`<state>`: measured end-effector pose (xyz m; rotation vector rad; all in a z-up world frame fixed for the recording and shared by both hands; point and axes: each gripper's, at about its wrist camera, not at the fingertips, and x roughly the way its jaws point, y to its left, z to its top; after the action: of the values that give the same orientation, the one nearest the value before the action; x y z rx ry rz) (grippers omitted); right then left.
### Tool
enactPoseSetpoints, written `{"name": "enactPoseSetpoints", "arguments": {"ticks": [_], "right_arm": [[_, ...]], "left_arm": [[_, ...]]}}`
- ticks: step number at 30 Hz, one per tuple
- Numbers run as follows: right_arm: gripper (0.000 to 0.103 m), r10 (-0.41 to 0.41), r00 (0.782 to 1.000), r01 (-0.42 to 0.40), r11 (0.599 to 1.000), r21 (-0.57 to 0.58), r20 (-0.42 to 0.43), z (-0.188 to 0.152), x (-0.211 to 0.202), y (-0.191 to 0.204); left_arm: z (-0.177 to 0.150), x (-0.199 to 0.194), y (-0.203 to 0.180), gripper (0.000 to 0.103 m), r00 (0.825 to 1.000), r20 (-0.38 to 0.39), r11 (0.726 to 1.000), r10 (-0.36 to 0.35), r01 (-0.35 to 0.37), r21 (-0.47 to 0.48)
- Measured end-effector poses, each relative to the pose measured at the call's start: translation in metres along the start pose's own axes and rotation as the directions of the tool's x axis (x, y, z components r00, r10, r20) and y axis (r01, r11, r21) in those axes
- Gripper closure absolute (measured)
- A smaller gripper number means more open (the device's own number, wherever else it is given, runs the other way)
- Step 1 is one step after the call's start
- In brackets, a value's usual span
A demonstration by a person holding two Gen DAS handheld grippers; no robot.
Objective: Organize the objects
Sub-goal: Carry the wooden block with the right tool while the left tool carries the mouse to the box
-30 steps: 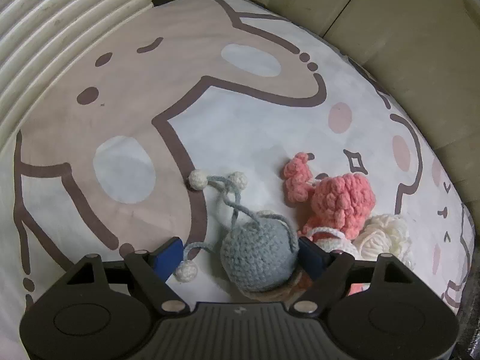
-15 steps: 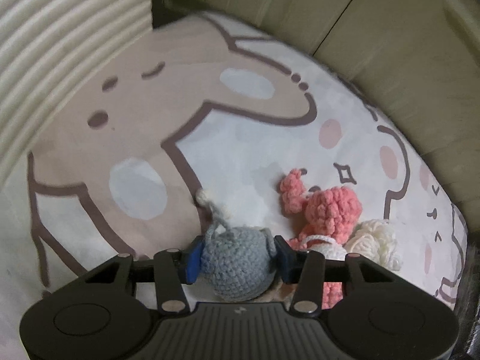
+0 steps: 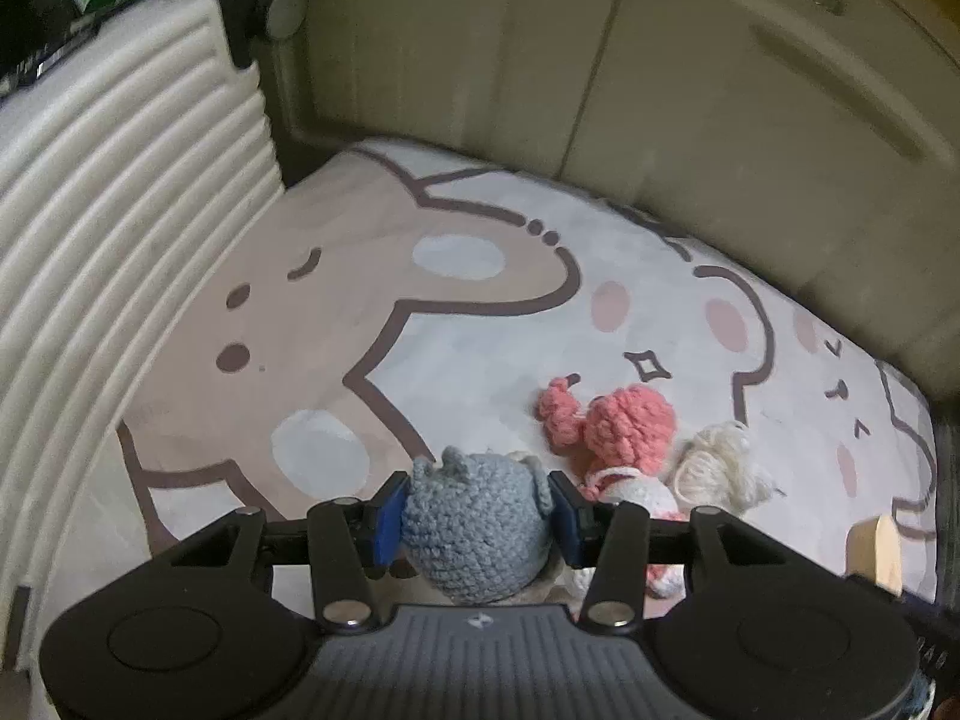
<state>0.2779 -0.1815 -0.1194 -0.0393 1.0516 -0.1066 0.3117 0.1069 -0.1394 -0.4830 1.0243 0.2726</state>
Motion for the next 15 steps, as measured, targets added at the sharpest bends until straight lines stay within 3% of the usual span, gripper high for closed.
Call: {"name": "enactPoseSetpoints", "arguments": {"ticks": [8, 15], "right_arm": [[0.057, -0.010, 0.999, 0.009, 1.000, 0.017, 0.043, -0.002, -0.031, 0.005], [0.057, -0.013, 0.998, 0.012, 1.000, 0.013, 0.068, -0.006, -0.051, 0.005]], "left_arm": [[-0.011, -0.031, -0.021, 0.054, 0.998, 0.049, 0.993, -0.027, 0.021, 0.119], [-0.024, -0.049, -0.037, 0.054, 0.995, 0.102, 0.977, -0.018, -0.004, 0.214]]}}
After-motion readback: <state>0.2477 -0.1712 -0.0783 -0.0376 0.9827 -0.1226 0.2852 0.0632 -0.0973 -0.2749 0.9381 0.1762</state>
